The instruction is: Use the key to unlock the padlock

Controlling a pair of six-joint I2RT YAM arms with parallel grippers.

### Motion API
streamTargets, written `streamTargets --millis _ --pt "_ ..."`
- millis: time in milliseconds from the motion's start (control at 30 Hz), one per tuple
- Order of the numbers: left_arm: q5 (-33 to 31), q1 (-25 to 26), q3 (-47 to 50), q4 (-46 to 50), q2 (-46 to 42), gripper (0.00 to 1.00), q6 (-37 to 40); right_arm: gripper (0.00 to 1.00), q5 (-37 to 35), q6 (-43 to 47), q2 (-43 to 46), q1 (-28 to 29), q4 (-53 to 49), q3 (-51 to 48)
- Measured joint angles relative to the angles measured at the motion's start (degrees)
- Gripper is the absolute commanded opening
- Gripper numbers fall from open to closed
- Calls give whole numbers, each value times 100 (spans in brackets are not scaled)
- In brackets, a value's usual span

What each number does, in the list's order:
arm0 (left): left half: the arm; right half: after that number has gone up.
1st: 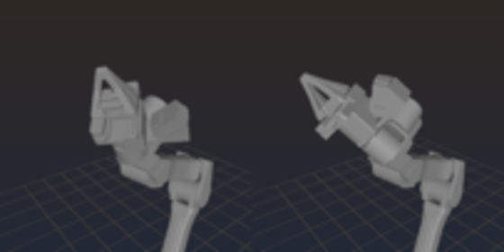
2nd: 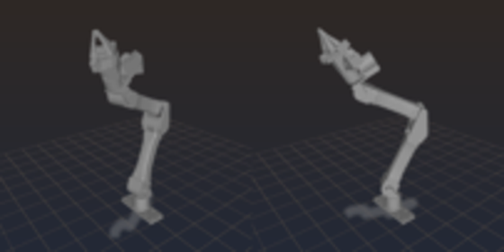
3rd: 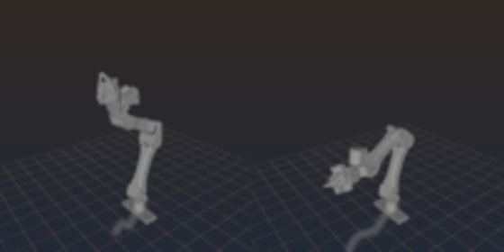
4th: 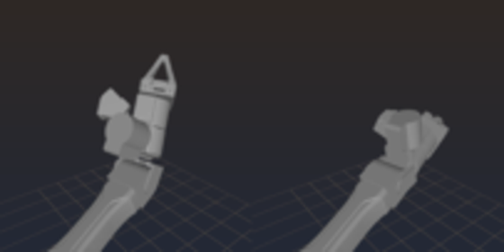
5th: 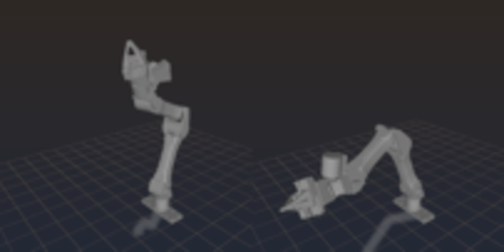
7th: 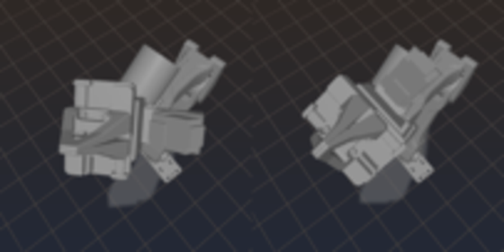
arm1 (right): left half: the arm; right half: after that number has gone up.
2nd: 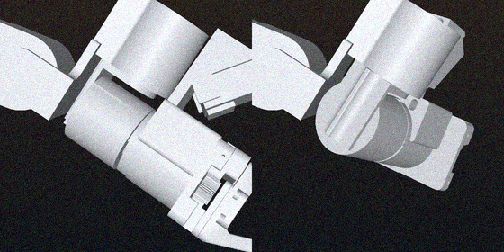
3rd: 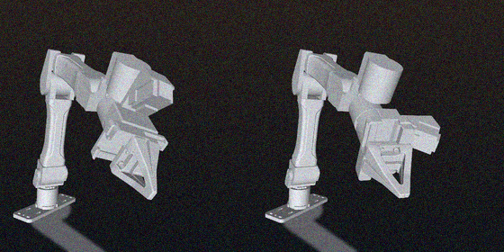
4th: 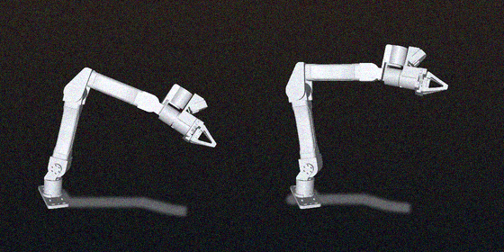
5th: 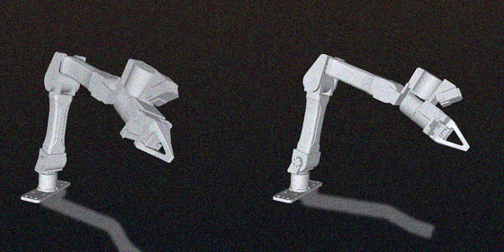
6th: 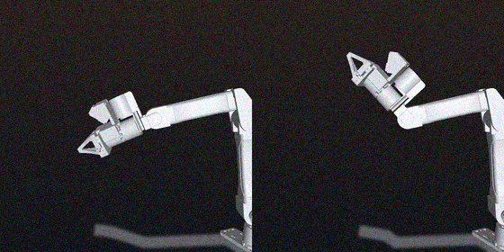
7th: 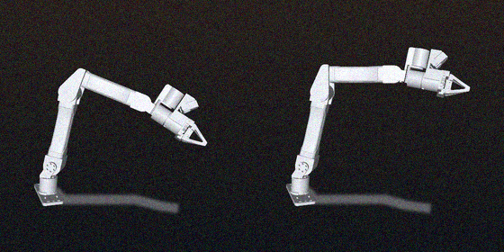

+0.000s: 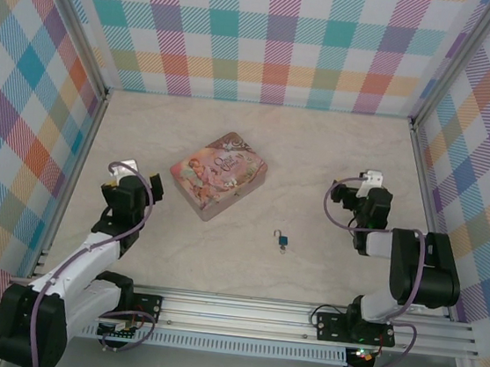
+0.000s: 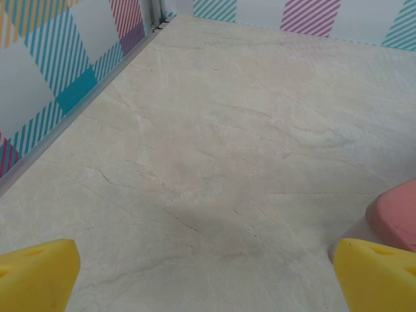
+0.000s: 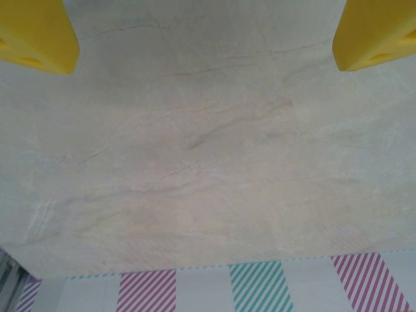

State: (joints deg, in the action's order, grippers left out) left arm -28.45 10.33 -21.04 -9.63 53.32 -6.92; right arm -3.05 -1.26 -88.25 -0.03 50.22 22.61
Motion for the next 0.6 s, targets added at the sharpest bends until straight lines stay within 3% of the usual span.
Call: streamTargets --millis 600 --pt "719 -4 24 -1967 1515 100 710 100 79 -2 0 0 -151 0"
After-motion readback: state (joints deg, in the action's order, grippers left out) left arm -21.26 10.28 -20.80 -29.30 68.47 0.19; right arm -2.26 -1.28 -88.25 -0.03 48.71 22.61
